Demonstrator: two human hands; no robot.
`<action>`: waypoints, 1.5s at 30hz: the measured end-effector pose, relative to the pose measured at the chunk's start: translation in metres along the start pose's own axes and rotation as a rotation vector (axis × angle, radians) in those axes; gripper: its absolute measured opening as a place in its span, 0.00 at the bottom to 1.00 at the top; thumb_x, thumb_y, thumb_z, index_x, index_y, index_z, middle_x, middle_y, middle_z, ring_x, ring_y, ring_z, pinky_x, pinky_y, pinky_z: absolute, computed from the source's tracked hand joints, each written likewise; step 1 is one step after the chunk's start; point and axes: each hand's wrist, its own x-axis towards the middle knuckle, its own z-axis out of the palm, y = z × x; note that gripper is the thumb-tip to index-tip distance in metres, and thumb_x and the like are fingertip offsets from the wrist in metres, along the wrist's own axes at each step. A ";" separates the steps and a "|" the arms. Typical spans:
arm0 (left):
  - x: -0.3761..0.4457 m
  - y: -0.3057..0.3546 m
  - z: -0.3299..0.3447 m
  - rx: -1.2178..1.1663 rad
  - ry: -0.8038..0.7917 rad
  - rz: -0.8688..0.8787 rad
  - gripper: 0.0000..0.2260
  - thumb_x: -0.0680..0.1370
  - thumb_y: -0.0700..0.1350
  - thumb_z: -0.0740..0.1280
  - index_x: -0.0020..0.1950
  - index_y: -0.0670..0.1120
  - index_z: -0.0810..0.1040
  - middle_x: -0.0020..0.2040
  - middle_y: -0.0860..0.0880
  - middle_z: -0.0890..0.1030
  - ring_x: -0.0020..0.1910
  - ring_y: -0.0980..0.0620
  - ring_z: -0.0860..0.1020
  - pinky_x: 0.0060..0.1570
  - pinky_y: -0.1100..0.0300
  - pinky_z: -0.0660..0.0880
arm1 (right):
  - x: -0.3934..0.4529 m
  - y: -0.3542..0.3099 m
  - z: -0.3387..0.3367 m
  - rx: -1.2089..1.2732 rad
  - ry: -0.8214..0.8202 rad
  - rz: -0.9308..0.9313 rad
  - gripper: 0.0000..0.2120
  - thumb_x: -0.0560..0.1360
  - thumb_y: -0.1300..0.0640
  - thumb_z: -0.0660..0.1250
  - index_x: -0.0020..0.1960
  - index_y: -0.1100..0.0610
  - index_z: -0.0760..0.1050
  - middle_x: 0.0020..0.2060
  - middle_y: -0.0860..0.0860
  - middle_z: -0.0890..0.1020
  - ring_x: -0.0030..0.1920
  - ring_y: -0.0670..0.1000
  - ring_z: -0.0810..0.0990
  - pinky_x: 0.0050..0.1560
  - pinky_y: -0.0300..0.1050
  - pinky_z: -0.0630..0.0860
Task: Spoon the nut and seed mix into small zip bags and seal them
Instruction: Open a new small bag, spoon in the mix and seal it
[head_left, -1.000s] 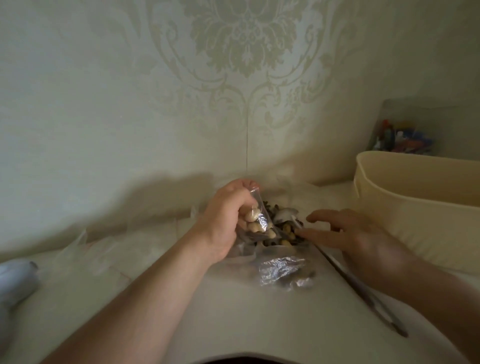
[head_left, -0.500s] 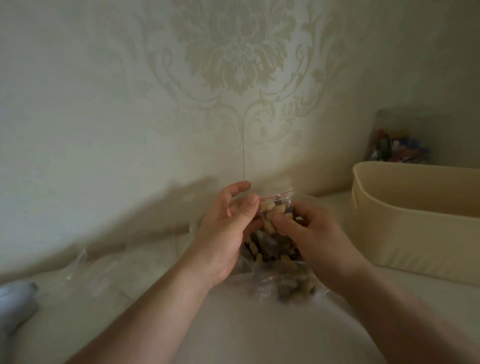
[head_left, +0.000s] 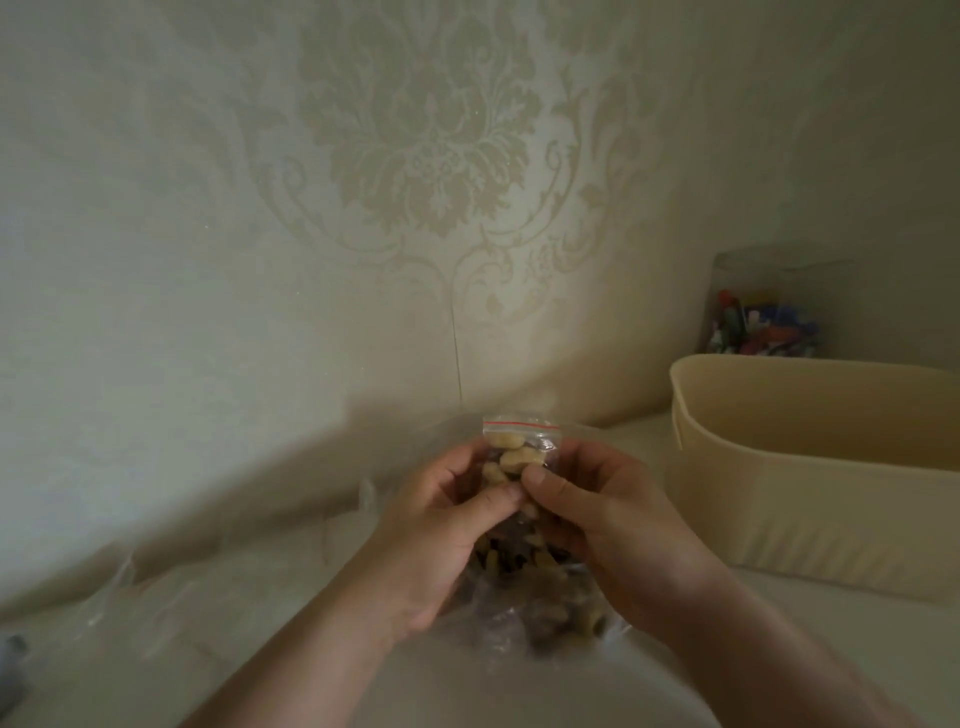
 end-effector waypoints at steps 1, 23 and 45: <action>0.000 0.000 -0.001 -0.047 -0.008 -0.027 0.15 0.73 0.38 0.74 0.60 0.45 0.86 0.61 0.35 0.84 0.60 0.39 0.82 0.64 0.47 0.78 | -0.001 -0.001 0.001 0.006 -0.001 -0.002 0.10 0.78 0.66 0.70 0.58 0.65 0.82 0.45 0.59 0.86 0.40 0.49 0.86 0.37 0.38 0.79; -0.001 0.005 0.011 -0.064 0.213 -0.178 0.13 0.81 0.45 0.67 0.55 0.37 0.86 0.54 0.31 0.85 0.53 0.32 0.83 0.57 0.39 0.80 | 0.001 -0.003 0.012 -0.167 0.178 0.077 0.10 0.77 0.54 0.75 0.45 0.62 0.83 0.39 0.60 0.86 0.39 0.56 0.86 0.41 0.50 0.82; -0.007 0.003 0.004 0.107 -0.134 -0.305 0.09 0.73 0.35 0.75 0.49 0.47 0.88 0.49 0.46 0.88 0.49 0.52 0.86 0.46 0.64 0.80 | 0.002 -0.007 0.005 -0.075 0.225 0.164 0.22 0.77 0.60 0.75 0.69 0.54 0.74 0.39 0.58 0.87 0.39 0.53 0.87 0.45 0.49 0.81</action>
